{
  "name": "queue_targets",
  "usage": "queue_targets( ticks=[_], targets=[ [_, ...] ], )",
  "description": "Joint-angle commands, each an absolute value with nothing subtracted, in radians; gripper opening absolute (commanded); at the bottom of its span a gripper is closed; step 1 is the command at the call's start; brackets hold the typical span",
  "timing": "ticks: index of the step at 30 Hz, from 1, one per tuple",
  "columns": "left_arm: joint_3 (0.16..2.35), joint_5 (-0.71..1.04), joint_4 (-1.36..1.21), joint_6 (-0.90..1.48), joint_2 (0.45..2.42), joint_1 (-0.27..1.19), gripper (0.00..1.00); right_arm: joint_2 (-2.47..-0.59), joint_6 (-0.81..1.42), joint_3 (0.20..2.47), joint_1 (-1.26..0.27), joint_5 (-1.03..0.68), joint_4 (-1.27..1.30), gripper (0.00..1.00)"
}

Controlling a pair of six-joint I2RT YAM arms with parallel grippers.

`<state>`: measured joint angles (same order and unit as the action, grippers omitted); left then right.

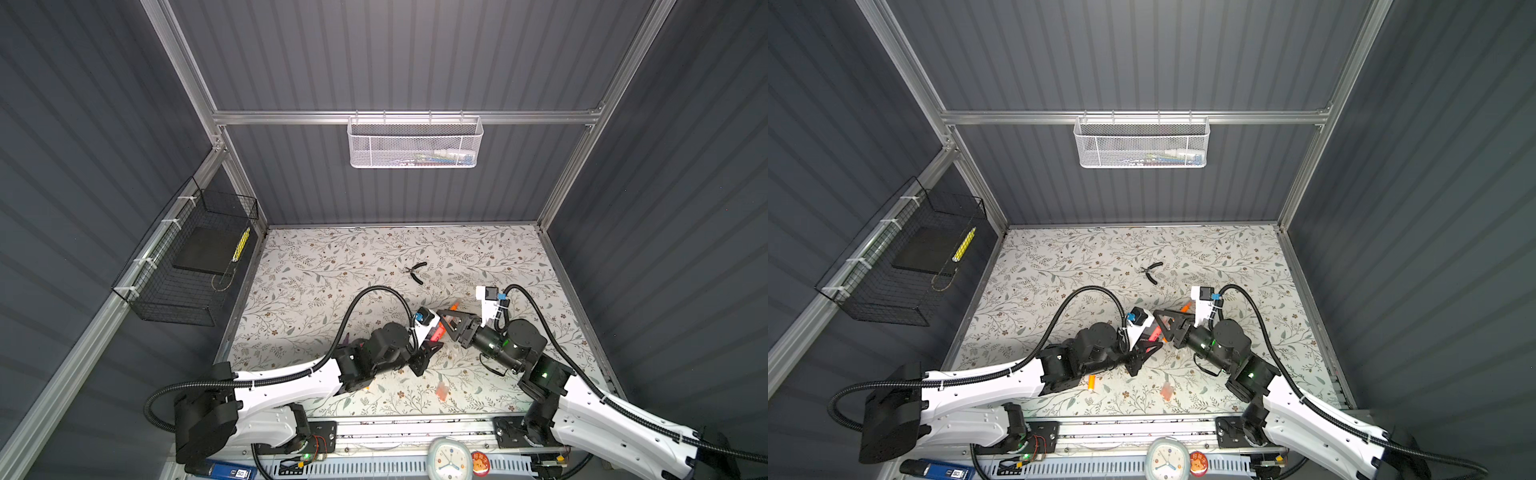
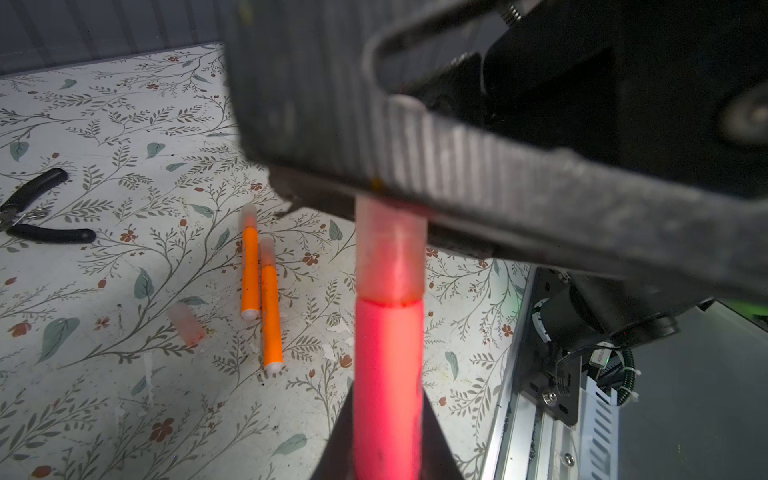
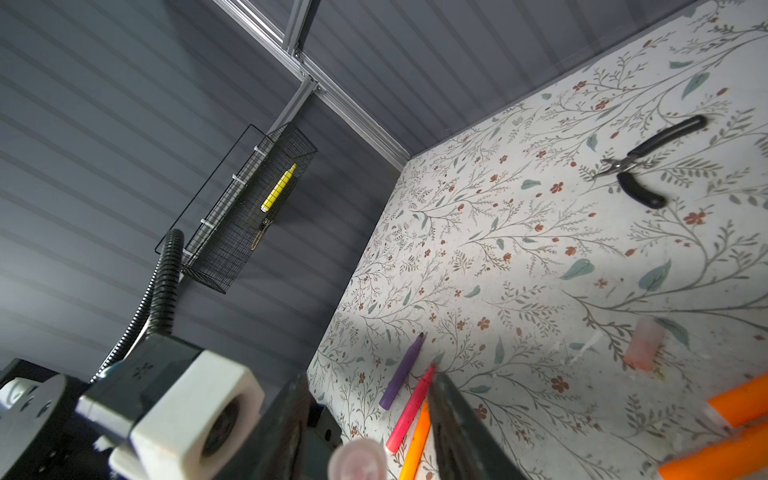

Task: Insert the pens into the pen caps
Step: 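Press the cap down with the right gripper onto the highlighter held by the left gripper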

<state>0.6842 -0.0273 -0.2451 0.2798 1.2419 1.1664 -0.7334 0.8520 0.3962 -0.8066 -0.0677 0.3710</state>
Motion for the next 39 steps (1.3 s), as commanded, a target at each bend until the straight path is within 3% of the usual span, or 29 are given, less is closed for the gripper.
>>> queue_targets(
  ticks=[1,5,14,18,24,28,32,39],
  targets=[
    [0.686,-0.038,-0.236,0.259,1.248,1.172,0.00,-0.726,0.842,0.423,-0.811,-0.064,0.385,0.44],
    [0.689,-0.038,-0.236,0.260,1.250,1.172,0.00,-0.727,0.844,0.421,-0.812,-0.067,0.383,0.34],
    [0.706,-0.093,-0.238,0.277,1.245,1.171,0.00,-0.779,0.837,0.421,-0.829,-0.068,0.385,0.00],
    [0.755,-0.100,-0.229,0.272,1.238,1.155,0.00,-0.806,0.833,0.395,-0.857,-0.061,0.440,0.00],
    [0.766,0.131,-0.313,0.336,1.204,1.038,0.00,-0.828,0.746,0.367,-0.940,-0.055,0.545,0.00],
    [0.773,0.165,-0.318,0.321,1.164,1.028,0.00,-0.857,0.700,0.365,-0.986,-0.057,0.577,0.00],
    [0.773,0.090,-0.300,0.297,1.132,1.028,0.00,-0.901,0.727,0.357,-1.028,-0.016,0.608,0.00],
    [0.817,-0.189,-0.257,0.187,1.137,1.028,0.00,-1.037,0.836,0.407,-1.198,0.185,0.592,0.00]
  ],
)
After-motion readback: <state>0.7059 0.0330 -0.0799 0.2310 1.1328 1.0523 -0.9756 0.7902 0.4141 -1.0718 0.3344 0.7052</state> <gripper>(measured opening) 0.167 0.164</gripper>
